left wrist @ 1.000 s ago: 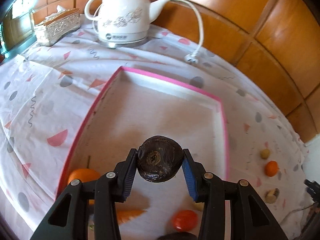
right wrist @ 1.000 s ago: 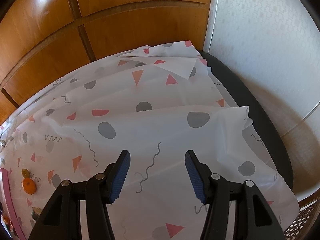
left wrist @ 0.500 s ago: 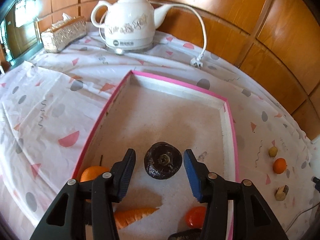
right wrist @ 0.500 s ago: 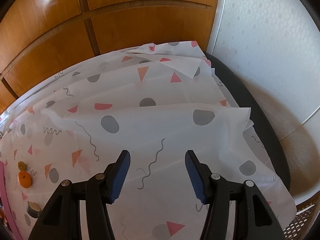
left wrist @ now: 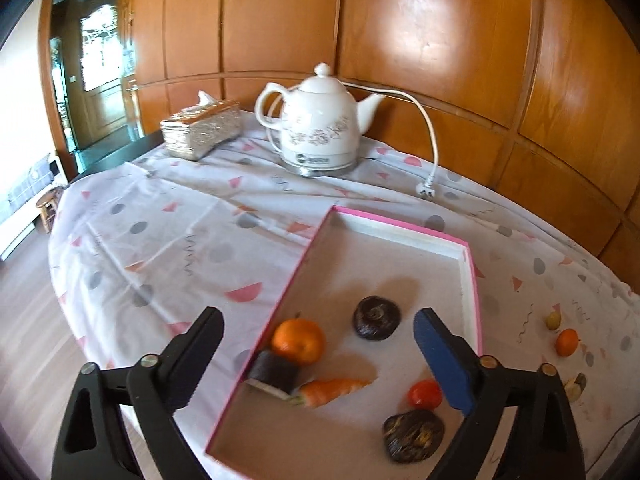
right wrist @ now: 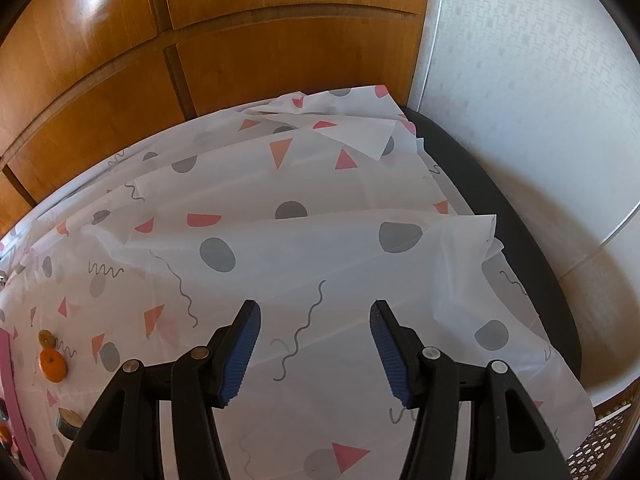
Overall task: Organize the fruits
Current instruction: 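Carry the dark tuber into the pink tray and open the left tool, then withdraw the left tool from the tray while moving the right tool toward the produce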
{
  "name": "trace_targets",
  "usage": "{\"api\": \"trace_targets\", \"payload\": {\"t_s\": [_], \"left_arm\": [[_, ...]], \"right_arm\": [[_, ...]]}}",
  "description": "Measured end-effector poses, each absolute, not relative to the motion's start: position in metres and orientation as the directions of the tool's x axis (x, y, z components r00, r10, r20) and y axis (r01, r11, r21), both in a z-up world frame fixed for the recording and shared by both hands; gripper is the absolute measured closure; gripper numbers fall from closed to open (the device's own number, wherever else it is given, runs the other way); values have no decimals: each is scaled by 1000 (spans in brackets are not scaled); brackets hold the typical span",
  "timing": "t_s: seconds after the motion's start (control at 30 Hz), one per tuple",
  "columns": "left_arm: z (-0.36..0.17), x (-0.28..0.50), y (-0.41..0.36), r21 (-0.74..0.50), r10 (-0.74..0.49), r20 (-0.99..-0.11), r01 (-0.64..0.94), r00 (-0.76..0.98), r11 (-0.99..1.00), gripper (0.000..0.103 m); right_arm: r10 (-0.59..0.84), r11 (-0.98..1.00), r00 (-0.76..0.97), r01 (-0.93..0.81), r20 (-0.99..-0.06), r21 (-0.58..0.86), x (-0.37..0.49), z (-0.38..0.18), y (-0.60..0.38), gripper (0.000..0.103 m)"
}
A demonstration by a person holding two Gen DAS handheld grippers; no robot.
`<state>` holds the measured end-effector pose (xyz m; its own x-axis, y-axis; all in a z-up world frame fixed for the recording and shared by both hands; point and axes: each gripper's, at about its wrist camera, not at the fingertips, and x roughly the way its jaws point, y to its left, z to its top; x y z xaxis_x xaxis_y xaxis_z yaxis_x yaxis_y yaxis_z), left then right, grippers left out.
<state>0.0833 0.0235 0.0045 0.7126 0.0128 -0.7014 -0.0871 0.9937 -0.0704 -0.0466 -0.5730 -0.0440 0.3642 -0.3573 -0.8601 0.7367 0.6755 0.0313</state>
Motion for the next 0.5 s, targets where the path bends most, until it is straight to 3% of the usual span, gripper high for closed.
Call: {"api": "trace_targets", "payload": {"t_s": [0.5], "left_arm": [[-5, 50, 62, -113, 52, -731, -196, 680, 974, 0]], "right_arm": [[-358, 742, 421, 670, -833, 19, -35, -38, -554, 45]]}}
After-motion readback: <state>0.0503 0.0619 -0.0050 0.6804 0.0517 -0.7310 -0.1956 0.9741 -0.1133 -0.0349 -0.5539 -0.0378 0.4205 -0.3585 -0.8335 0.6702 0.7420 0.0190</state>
